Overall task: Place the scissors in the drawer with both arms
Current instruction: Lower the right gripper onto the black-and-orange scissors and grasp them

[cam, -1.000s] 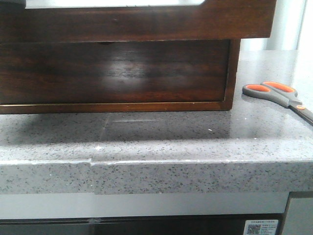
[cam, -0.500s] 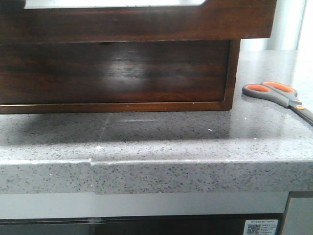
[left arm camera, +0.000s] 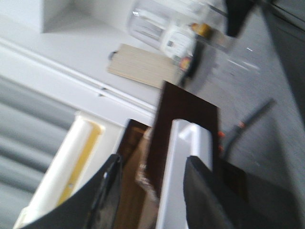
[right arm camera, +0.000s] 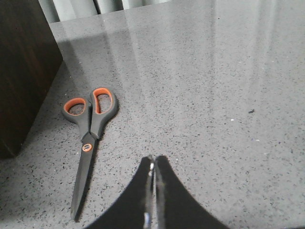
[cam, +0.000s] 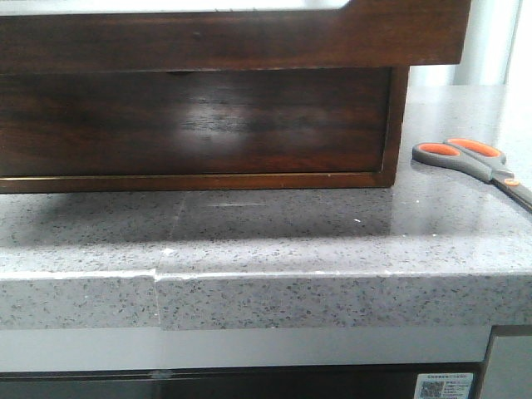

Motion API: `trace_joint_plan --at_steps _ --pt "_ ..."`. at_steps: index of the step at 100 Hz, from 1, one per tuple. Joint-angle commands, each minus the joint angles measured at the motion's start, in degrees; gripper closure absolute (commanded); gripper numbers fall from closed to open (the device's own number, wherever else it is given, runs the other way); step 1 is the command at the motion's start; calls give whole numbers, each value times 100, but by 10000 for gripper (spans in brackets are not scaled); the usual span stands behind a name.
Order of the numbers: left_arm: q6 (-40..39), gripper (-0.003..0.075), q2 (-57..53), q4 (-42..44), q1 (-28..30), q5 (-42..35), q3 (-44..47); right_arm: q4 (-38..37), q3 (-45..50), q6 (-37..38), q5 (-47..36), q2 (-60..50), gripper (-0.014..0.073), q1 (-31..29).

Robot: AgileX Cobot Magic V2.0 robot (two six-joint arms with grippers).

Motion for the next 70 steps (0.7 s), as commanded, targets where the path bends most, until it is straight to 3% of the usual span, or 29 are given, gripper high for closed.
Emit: trace_joint_plan --at_steps 1,14,53,62,70 --pt "-90 426 -115 -1087 -43 -435 -189 -50 -179 -60 -455 103 654 5" --pt "-90 426 -404 -1750 -43 -476 -189 -84 -204 -60 -363 103 654 5" --pt "-90 426 -1481 -1778 -43 560 -189 -195 -1534 -459 160 1719 646 183" --pt "-90 426 -1567 -1778 -43 632 -189 -195 -2065 -604 532 2354 587 445" --pt "-90 426 -1602 -1778 -43 644 -189 -195 -2520 -688 932 2892 471 675"
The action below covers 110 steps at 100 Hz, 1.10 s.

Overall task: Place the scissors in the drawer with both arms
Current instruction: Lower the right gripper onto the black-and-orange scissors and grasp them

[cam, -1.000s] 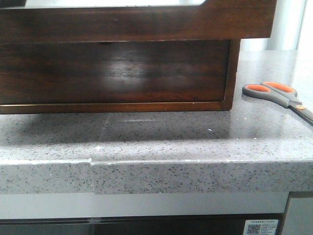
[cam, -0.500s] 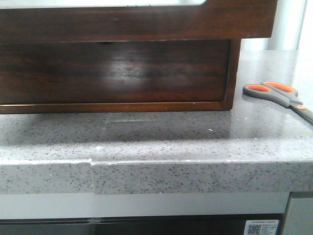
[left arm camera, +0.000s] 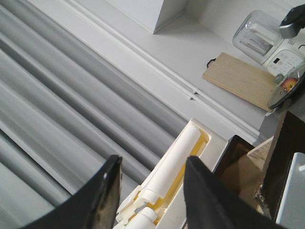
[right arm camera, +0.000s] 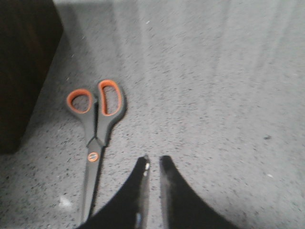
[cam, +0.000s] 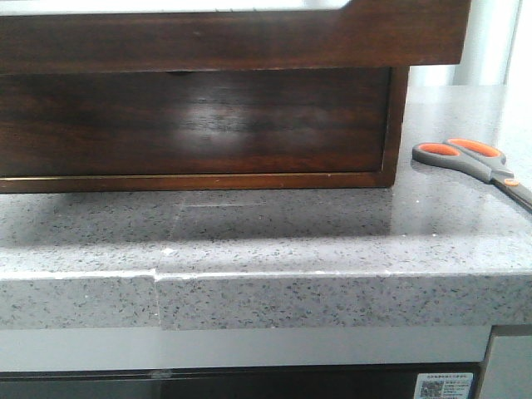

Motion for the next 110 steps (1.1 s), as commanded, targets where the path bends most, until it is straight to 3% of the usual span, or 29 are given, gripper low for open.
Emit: trace_joint_plan --at_steps 1,12,25,69,110 --pt "-87 426 -14 -286 -43 -145 -189 -77 -688 -166 83 622 461 235" --pt "-87 426 -14 -286 -43 -137 -189 -77 -1277 -179 642 1374 304 450" --pt "-87 426 -14 -286 -43 -137 -189 -67 -1899 -179 1224 2143 223 581" --pt "-97 426 -14 -286 -43 -137 -189 669 -3733 -179 2923 4312 221 619" --pt "-97 426 -14 -286 -43 -137 -189 680 -4093 -179 3059 5182 221 619"
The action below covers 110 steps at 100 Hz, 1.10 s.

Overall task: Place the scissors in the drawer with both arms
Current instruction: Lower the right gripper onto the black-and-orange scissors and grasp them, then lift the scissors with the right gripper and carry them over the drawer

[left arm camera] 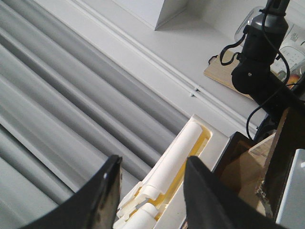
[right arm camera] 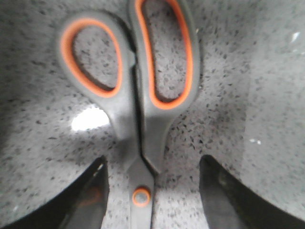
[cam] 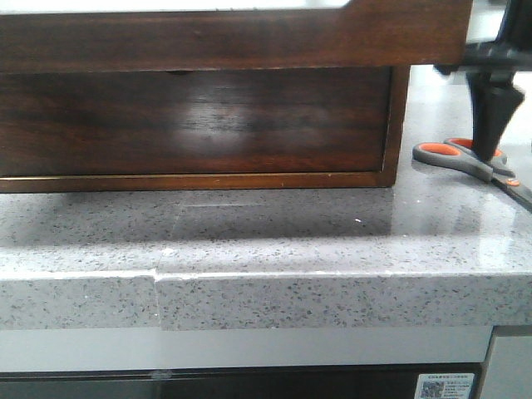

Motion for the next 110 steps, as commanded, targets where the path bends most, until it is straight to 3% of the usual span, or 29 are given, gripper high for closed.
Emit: trace_joint_plan --at_steps 1,80,110 --pt "-87 426 24 -272 -43 -212 -189 -16 -186 -72 -77 -96 221 12" --pt "-87 426 24 -272 -43 -212 -189 -27 -186 -72 -240 22 231 12" --pt "-87 426 24 -272 -43 -212 -189 -107 -186 -72 -139 31 520 12"
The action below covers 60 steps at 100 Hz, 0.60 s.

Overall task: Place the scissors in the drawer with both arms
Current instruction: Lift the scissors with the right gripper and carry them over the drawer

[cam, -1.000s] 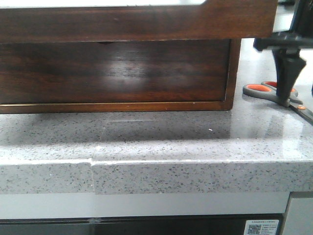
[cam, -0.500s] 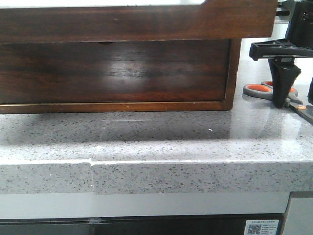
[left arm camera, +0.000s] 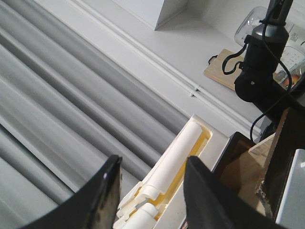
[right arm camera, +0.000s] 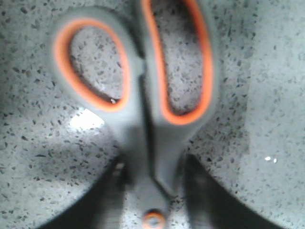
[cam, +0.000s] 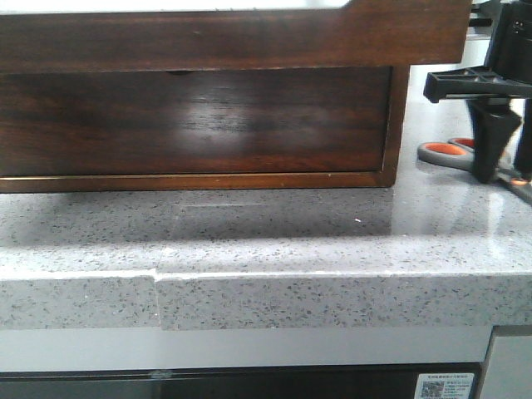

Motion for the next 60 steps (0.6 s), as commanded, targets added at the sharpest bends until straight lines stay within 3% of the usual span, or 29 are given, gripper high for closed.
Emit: trace_joint_plan --at_steps 1,22,60 --pt "-84 426 24 -272 -43 -212 -189 -106 -174 -59 -26 -211 531 12" --pt "-84 427 24 -272 -43 -212 -189 -351 -174 -59 0 -211 643 12" --pt "-84 427 24 -272 -43 -212 -189 -715 -174 -69 -73 -1006 645 12"
